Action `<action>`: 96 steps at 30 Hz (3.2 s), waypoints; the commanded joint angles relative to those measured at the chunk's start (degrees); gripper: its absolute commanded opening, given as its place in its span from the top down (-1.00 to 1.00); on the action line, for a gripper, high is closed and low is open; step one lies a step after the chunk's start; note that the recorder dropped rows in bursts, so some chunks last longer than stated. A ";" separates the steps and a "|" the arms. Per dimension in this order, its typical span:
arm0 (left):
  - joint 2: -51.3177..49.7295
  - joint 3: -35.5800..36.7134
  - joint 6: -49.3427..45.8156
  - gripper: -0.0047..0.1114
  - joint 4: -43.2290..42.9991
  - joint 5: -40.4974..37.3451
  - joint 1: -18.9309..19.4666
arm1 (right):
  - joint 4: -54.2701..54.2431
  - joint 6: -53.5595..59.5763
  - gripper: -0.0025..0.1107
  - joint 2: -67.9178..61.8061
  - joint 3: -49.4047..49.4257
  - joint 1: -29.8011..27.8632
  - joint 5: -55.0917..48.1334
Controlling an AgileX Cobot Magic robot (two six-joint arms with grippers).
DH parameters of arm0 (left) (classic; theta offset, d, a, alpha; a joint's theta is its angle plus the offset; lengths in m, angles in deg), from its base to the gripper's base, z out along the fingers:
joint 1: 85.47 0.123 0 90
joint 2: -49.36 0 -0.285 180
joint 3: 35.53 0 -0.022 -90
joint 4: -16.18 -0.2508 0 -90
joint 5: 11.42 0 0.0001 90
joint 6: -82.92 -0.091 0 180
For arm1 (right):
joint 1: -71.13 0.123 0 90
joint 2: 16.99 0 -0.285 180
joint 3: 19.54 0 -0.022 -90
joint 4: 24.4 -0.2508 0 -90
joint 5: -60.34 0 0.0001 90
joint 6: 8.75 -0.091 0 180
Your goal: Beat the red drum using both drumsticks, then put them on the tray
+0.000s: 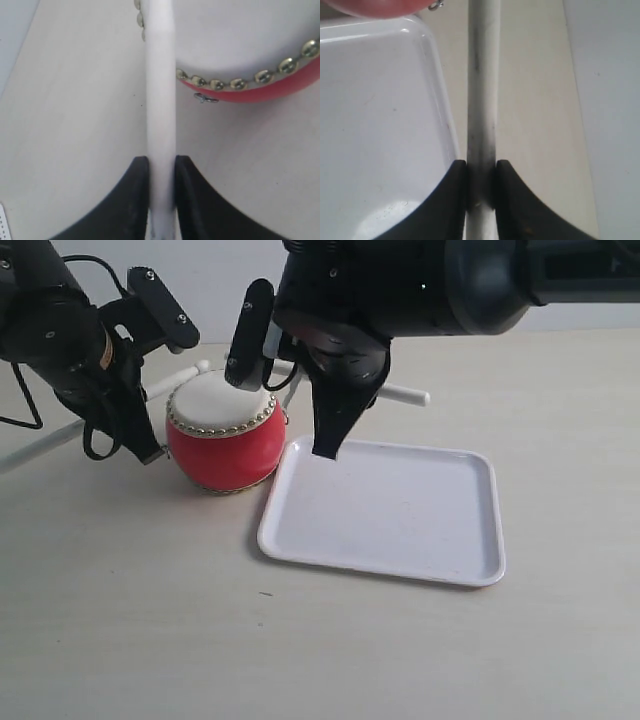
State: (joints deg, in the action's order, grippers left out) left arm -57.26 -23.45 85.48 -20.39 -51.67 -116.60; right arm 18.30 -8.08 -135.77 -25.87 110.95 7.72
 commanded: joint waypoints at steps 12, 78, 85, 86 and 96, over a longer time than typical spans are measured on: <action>-3.30 -1.64 -0.54 0.92 -0.21 -8.40 -0.26 | 2.30 3.36 0.96 -1.21 -0.38 -0.17 -5.10; -12.28 -3.61 0.92 0.92 -2.72 -12.63 -0.26 | 8.37 -12.54 0.96 -1.63 -0.38 -0.17 -2.94; -12.15 -5.73 7.24 0.92 -6.57 -15.15 -0.26 | 6.79 -18.03 0.96 -1.84 -0.38 -0.55 -2.81; -11.05 -6.23 8.37 0.92 -5.74 -12.65 -0.40 | 5.21 -19.28 0.96 -1.84 -0.38 -1.60 -2.56; 3.20 -6.49 13.11 0.92 1.39 0.39 -5.63 | -14.50 -11.83 0.96 -1.84 -0.38 -12.22 0.50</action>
State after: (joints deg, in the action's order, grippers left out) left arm -57.64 -29.43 97.62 -22.72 -54.23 -120.94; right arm 6.71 -22.30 -137.90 -25.87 100.21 8.10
